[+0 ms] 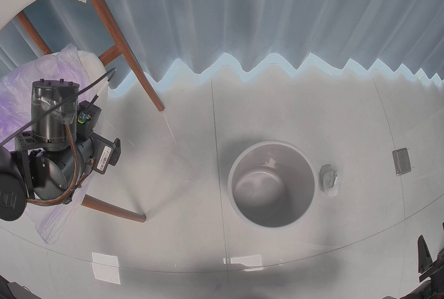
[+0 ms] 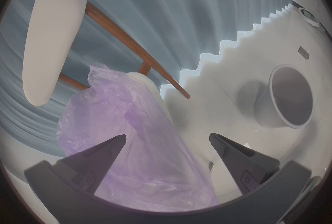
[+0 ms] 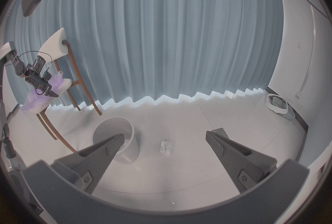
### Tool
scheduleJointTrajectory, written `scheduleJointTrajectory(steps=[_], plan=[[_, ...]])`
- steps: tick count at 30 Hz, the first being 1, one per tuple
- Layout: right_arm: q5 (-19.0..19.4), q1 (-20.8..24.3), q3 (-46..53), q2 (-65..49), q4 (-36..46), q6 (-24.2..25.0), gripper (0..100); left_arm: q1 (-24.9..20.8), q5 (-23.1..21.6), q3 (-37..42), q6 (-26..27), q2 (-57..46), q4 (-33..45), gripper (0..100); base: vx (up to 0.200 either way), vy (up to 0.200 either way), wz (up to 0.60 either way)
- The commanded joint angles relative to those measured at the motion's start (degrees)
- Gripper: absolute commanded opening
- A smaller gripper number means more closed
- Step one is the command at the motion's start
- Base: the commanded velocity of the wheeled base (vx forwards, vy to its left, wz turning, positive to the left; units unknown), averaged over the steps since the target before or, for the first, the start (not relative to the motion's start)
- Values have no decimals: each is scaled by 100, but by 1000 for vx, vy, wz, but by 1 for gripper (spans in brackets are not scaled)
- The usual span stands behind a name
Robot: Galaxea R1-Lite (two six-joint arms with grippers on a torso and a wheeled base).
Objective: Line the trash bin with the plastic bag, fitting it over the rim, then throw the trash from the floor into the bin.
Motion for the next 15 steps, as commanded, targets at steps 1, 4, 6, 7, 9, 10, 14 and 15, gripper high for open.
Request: scheduleJointTrajectory(steps=[1, 4, 6, 7, 9, 10, 14, 15], plan=[[1, 1, 101, -96, -2, -5, 100, 165, -4, 55, 45, 60, -26, 100, 0, 0, 0], [1, 1, 101, -96, -2, -5, 100, 244, -21, 116, 106, 69, -35, 100, 0, 0, 0], [1, 1, 101, -96, -2, -5, 100, 253, -21, 99, 133, 104, -96, 100, 0, 0, 0], [1, 1, 101, -96, -2, -5, 100, 253, -21, 99, 133, 121, -140, 100, 0, 0, 0], [1, 1, 101, -96, -11, -5, 100, 279, -30, 116, 168, 130, -193, 100, 0, 0, 0], [1, 1, 101, -96, -2, -5, 100, 297, -30, 125, 177, 130, -193, 100, 0, 0, 0], [1, 1, 101, -96, -2, -5, 100, 464, -74, 301, 265, 112, -255, 0, 0, 0, 0], [1, 1, 101, -96, -11, -5, 100, 464, -83, 327, 247, 104, -316, 0, 0, 0, 0]])
